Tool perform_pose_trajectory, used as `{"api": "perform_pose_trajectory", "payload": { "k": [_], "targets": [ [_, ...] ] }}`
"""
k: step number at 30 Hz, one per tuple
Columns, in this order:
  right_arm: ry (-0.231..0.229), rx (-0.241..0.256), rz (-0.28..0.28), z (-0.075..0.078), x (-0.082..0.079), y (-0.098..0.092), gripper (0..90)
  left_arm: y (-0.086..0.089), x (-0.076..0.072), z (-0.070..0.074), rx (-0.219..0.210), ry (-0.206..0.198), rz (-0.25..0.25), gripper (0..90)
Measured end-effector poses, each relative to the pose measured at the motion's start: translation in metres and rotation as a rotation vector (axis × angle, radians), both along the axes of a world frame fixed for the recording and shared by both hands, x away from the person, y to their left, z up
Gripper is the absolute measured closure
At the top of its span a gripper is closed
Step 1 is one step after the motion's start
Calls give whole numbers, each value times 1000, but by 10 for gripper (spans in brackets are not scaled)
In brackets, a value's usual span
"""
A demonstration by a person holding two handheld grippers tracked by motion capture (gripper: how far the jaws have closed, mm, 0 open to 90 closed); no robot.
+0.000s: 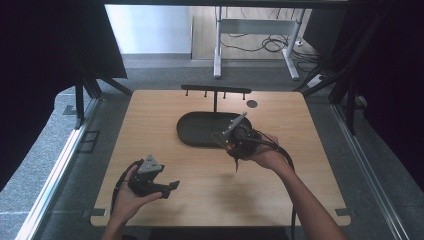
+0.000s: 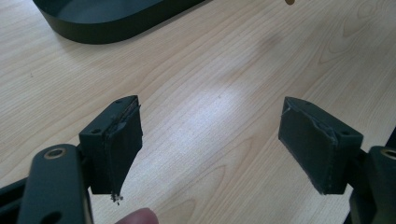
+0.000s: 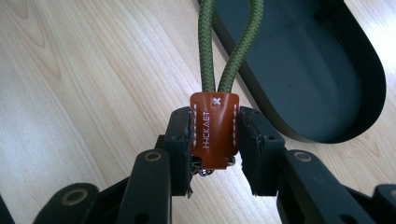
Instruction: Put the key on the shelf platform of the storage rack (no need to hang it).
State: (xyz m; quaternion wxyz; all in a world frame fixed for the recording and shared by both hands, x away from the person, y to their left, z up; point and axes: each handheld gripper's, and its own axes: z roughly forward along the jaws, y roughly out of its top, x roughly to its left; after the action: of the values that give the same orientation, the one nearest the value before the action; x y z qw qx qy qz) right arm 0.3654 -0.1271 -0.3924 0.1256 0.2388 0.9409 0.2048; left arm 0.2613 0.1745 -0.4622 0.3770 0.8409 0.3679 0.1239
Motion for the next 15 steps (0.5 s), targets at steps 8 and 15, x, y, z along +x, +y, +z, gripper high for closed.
{"api": "perform_pose_trajectory", "payload": {
  "k": [8,15],
  "targets": [
    [5,0,-13,1,6,-3,661,-1,0,0,3,1,-4,219],
    [8,-9,-11,2,9,-2,661,-1,0,0,2,-1,-5,219]
  ]
}}
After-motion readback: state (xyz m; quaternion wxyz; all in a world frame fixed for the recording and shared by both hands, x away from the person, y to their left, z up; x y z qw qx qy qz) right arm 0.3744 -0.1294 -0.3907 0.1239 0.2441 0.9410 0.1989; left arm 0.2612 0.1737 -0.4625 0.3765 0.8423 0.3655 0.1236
